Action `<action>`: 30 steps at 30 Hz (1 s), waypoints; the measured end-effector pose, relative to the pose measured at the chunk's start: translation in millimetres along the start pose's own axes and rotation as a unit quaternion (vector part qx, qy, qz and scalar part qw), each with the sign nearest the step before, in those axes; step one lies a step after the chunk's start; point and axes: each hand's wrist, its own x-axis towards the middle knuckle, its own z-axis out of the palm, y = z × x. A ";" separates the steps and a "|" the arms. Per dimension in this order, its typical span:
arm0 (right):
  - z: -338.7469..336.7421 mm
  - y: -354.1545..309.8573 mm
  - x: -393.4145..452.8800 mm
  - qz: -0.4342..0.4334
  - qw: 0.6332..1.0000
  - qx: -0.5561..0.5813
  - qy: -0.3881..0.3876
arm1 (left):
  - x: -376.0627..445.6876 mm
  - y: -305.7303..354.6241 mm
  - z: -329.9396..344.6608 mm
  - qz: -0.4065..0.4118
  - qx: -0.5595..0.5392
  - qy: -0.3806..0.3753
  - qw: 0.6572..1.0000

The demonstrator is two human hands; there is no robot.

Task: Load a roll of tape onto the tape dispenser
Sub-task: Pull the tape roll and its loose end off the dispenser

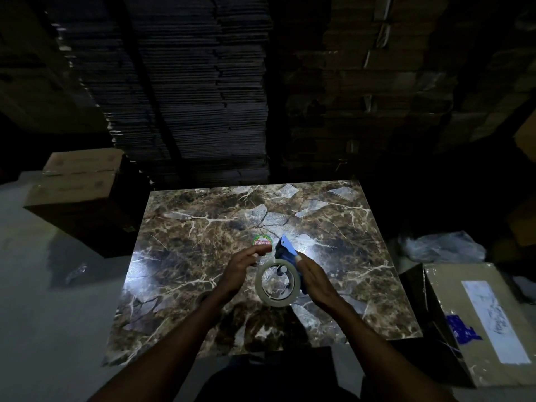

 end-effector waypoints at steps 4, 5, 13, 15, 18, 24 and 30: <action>-0.4 -1.1 -4.3 -0.006 1.000 0.007 -0.006 | 1.0 -4.6 1.0 -0.023 -0.017 -0.028 0.999; -0.9 -0.6 -4.6 -0.008 1.000 0.004 -0.007 | 1.5 -6.7 1.0 -0.024 -0.016 -0.026 0.999; -0.6 10.1 -2.9 -0.001 1.000 -0.006 0.009 | 1.4 -10.1 -3.2 0.011 0.030 -0.012 0.999; 0.8 7.2 -3.4 0.001 1.000 -0.003 0.006 | 1.5 -12.5 -5.1 0.019 0.050 -0.001 0.999; 3.2 -1.5 -6.6 0.005 1.000 0.009 0.001 | 3.6 -14.0 -7.2 0.036 0.085 -0.007 0.996; 5.4 -2.7 -8.0 0.014 0.999 0.033 -0.005 | 4.1 -9.5 -9.3 0.029 0.100 -0.015 0.994; 4.5 -4.2 -4.8 0.032 0.998 0.045 -0.003 | 6.7 -13.1 -11.8 0.023 0.118 -0.010 0.993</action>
